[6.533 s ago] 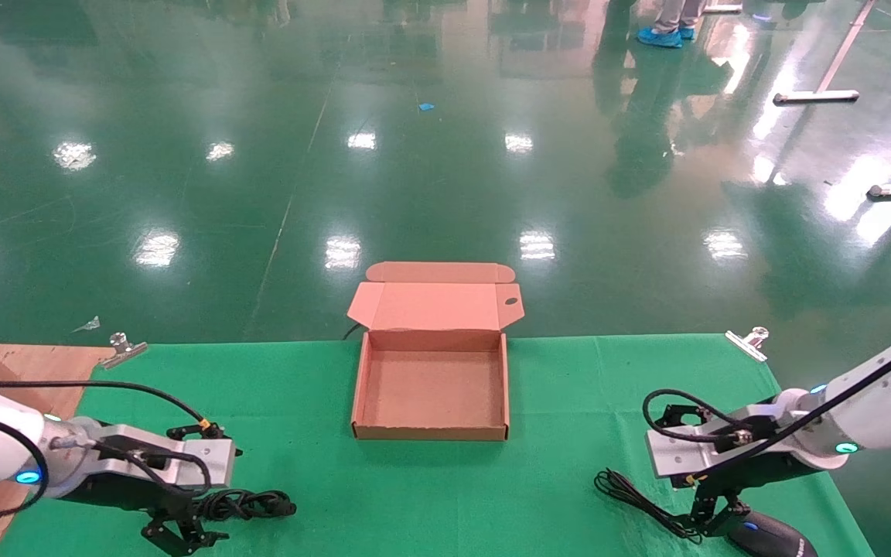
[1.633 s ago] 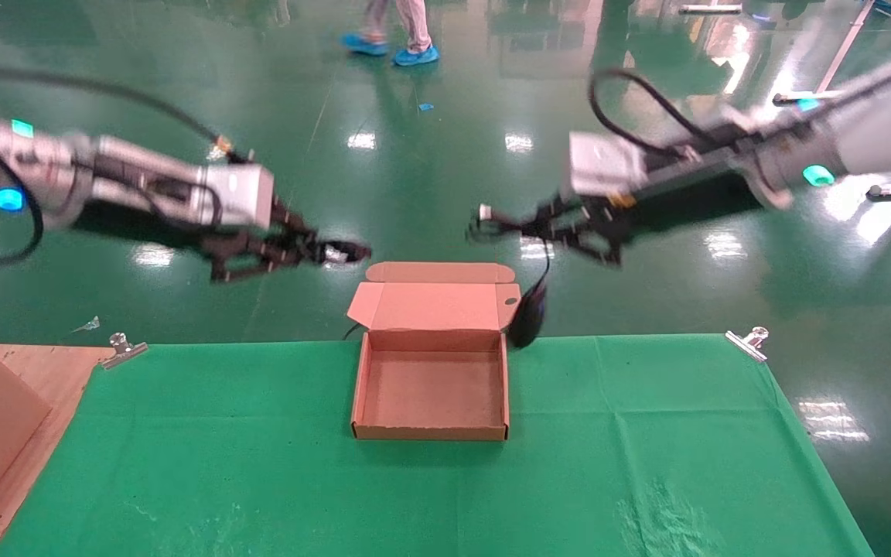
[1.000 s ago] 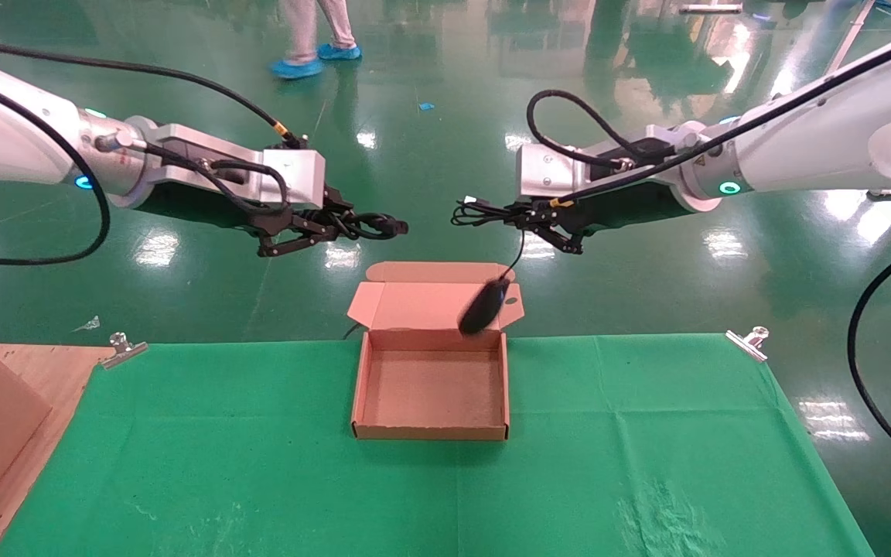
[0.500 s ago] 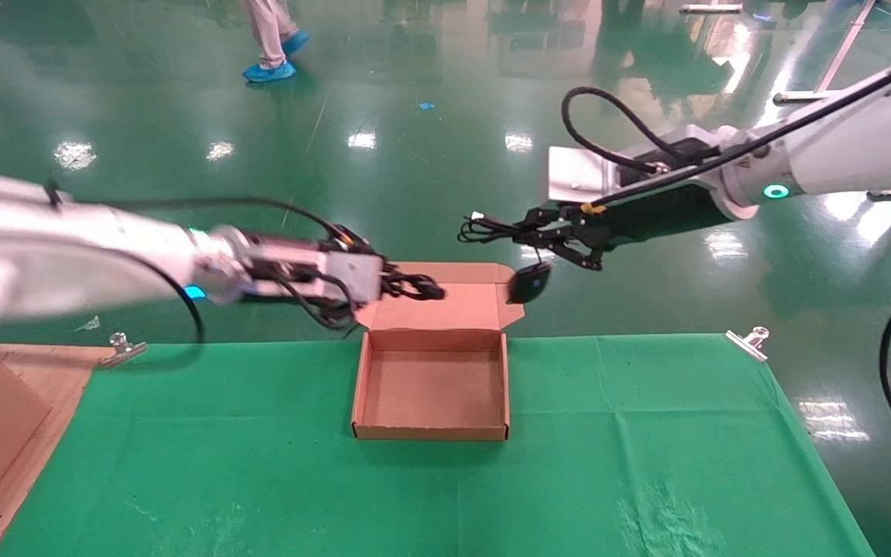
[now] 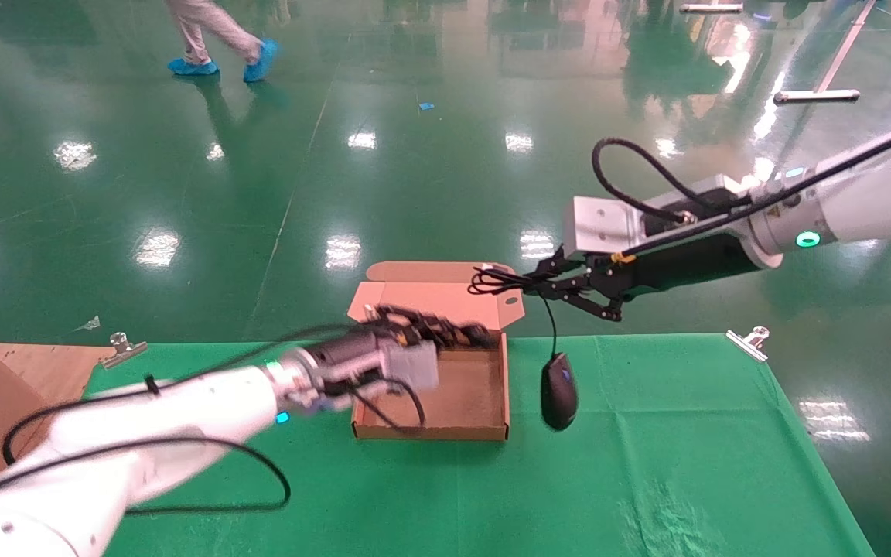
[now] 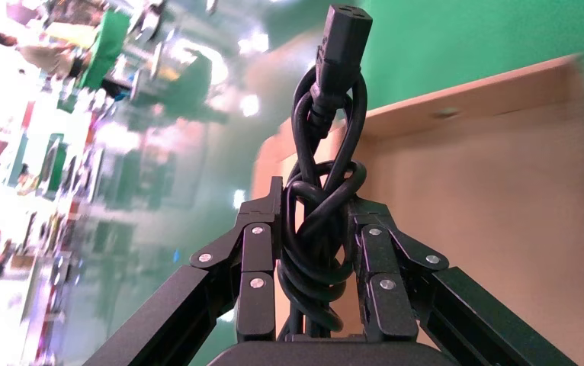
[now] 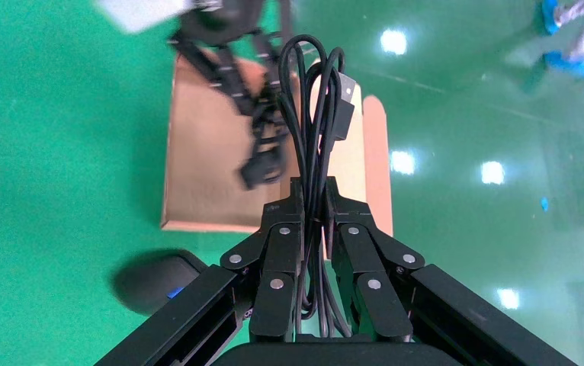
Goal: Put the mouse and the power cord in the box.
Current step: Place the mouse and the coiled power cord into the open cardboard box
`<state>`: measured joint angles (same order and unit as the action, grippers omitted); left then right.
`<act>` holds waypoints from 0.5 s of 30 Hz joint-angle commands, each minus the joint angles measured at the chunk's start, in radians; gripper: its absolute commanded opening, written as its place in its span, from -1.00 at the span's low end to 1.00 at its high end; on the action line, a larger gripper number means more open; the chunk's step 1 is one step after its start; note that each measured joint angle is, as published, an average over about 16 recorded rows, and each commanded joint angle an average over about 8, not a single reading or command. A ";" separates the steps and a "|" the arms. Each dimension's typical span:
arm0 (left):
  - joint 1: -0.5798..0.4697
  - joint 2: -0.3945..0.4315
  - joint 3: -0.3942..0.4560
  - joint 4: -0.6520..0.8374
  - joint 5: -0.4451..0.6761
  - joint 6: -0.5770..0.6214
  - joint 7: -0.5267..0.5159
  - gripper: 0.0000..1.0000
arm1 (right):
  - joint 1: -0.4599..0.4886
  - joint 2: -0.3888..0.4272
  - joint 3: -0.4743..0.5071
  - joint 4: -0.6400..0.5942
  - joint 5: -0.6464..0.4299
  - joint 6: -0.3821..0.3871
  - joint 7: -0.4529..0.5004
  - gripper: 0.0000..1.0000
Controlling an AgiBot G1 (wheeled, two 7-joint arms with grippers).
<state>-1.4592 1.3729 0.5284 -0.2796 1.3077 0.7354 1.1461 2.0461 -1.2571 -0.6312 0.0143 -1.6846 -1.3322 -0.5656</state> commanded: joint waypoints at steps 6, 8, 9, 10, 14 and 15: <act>0.050 -0.001 0.106 -0.056 -0.060 -0.031 -0.006 0.88 | -0.022 0.004 0.002 -0.008 0.002 0.054 -0.011 -1.00; 0.050 -0.001 0.133 -0.063 -0.079 -0.042 -0.014 1.00 | -0.027 0.003 0.002 -0.009 0.003 0.066 -0.012 -1.00; 0.049 -0.001 0.145 -0.066 -0.088 -0.048 -0.018 1.00 | -0.029 0.002 0.003 -0.010 0.003 0.071 -0.013 -1.00; 0.049 -0.002 0.157 -0.069 -0.097 -0.053 -0.021 1.00 | -0.032 0.001 0.003 -0.011 0.004 0.075 -0.014 -1.00; 0.046 -0.003 0.203 -0.076 -0.134 -0.071 -0.028 1.00 | -0.044 -0.005 0.005 -0.013 0.006 0.085 -0.015 -1.00; 0.045 -0.003 0.213 -0.077 -0.142 -0.075 -0.029 1.00 | -0.046 -0.007 0.005 -0.013 0.007 0.086 -0.016 -1.00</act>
<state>-1.4140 1.3700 0.7389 -0.3549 1.1660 0.6619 1.1191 2.0037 -1.2636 -0.6262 0.0022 -1.6778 -1.2496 -0.5806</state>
